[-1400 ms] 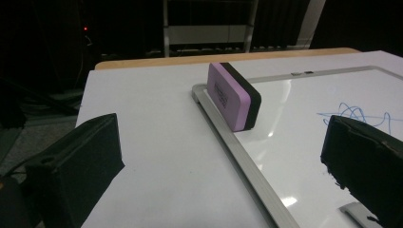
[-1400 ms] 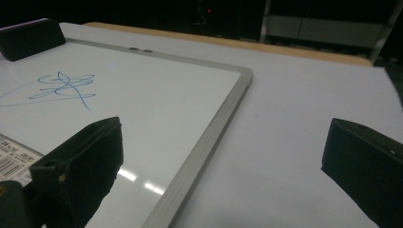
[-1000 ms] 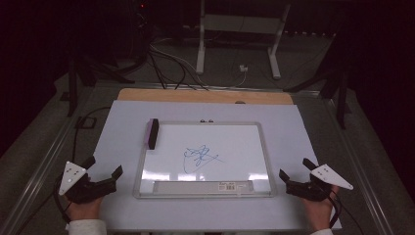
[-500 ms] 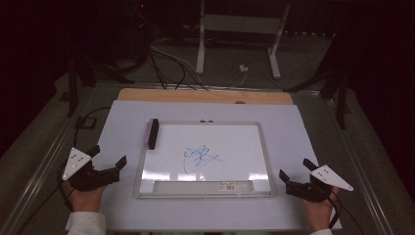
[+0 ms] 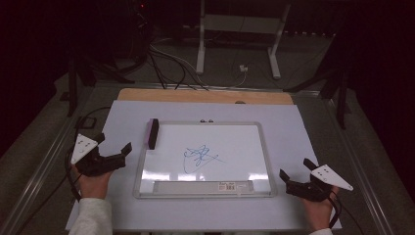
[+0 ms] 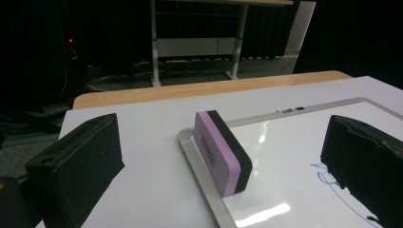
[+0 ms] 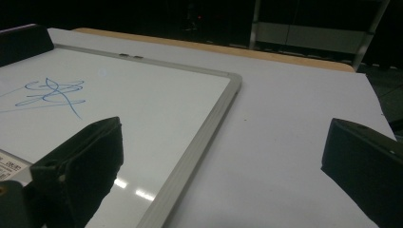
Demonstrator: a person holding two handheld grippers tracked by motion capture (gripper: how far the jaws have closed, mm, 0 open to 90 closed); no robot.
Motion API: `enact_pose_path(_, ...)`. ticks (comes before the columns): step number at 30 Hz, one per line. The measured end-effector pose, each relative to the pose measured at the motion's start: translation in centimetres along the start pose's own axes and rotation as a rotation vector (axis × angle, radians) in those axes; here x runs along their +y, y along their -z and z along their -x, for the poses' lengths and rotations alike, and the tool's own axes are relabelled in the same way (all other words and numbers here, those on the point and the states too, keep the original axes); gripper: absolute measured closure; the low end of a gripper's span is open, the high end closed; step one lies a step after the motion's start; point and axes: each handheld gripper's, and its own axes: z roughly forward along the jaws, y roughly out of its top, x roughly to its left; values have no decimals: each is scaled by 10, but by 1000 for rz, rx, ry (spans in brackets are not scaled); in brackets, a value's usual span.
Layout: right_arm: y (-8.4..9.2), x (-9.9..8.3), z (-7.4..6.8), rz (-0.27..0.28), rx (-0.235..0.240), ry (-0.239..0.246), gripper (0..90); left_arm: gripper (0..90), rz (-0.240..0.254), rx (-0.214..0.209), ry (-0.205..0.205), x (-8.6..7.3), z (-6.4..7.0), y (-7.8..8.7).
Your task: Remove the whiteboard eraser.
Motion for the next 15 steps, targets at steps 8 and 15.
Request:
enact_pose_path(8, 0, -1, 0, -1, -2, -1, 2, 8, -36, -12, -17, 9, 5, -21)
enact_pose_path(15, 0, -1, 2, 0, -3, -7, 2, 8, -76, -13, -13, 9, 4, -38)
